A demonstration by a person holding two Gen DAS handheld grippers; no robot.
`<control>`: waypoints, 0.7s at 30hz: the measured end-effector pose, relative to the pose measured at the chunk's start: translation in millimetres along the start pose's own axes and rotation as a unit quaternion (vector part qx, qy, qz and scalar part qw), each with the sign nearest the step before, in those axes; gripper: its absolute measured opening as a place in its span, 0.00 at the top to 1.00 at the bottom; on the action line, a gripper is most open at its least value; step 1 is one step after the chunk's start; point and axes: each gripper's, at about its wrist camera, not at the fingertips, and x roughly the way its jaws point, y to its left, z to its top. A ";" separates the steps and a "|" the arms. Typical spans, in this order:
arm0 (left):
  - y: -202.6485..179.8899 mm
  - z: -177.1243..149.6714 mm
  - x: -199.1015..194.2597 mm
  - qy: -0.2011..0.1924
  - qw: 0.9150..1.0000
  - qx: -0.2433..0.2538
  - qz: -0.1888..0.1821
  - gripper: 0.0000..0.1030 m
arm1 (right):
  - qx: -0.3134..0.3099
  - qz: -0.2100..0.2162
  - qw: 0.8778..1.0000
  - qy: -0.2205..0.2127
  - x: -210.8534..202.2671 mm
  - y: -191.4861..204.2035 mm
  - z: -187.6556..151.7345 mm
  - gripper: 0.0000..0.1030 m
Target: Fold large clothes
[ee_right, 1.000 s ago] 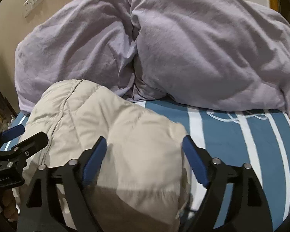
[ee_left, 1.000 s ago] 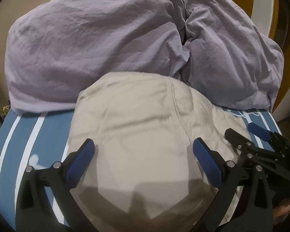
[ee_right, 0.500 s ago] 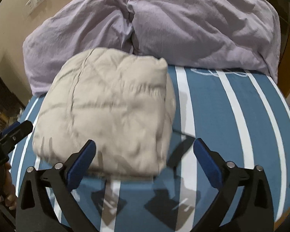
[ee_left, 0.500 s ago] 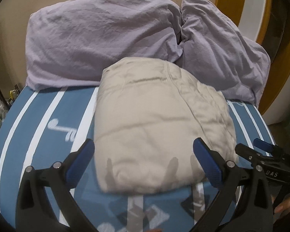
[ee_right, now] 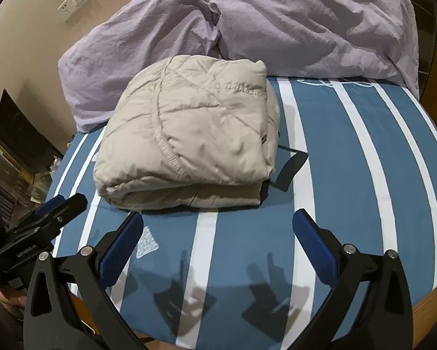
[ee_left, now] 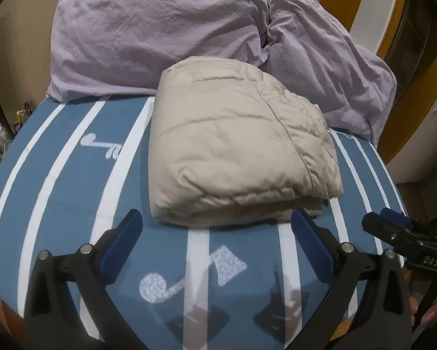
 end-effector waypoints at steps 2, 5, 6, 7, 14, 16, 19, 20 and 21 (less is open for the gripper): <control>0.8 -4.6 -3.1 0.002 1.000 -0.003 -0.003 0.02 | 0.001 0.002 1.000 0.000 -2.4 1.3 -3.3 0.01; 2.8 -9.1 -7.0 0.002 1.000 -0.008 -0.007 0.02 | 0.003 0.004 1.000 -0.001 -4.8 2.8 -6.7 0.01; 3.7 -10.4 -8.4 0.002 1.000 -0.011 -0.008 0.02 | 0.003 0.004 1.000 -0.001 -5.6 3.2 -7.8 0.01; 4.5 -11.3 -9.3 0.002 1.000 -0.013 -0.009 0.02 | 0.003 0.005 1.000 -0.001 -6.4 3.9 -9.3 0.01; 6.0 -17.2 -14.2 0.004 1.000 -0.020 -0.017 0.02 | 0.004 0.007 1.000 0.002 -8.8 5.4 -16.3 0.01; 6.2 -18.2 -15.8 0.003 1.000 -0.021 -0.020 0.02 | 0.005 0.007 1.000 0.001 -8.8 5.8 -16.6 0.01; 6.0 -19.5 -18.3 0.001 1.000 -0.022 -0.022 0.02 | 0.005 0.008 1.000 0.001 -9.5 6.6 -18.0 0.01; 6.0 -19.7 -18.5 0.001 0.999 -0.022 -0.023 0.02 | 0.005 0.009 1.000 0.000 -9.6 7.0 -18.3 0.01; 6.1 -19.9 -18.8 0.002 0.999 -0.022 -0.024 0.02 | 0.004 0.009 1.000 0.000 -9.7 7.3 -18.4 0.01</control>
